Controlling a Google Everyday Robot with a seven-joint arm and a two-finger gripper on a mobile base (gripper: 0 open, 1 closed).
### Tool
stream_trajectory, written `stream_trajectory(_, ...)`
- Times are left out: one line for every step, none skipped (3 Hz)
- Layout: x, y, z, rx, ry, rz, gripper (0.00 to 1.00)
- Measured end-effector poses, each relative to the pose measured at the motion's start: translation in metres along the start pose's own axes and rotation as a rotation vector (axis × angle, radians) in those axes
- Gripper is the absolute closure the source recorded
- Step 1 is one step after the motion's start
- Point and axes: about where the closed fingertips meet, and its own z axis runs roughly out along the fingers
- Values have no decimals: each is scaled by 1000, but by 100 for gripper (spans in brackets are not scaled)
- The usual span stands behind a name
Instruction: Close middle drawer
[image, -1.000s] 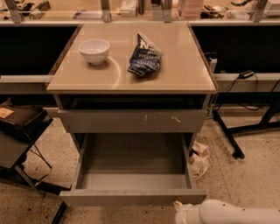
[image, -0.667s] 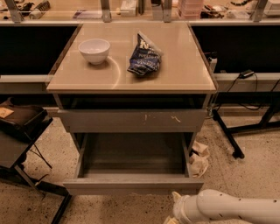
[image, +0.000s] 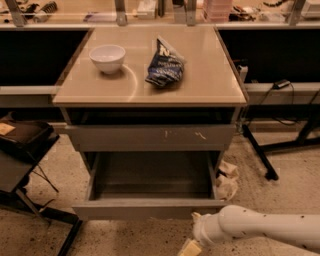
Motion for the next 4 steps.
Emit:
stream_trajectory(1, 1, 0, 0, 0, 0, 0)
stream_trajectory(-29, -26, 0, 14, -3, -25, 0)
stream_trajectory(-28, -25, -1, 14, -3, -25, 0)
stream_trajectory(-67, -61, -9, 48, -11, -33, 0)
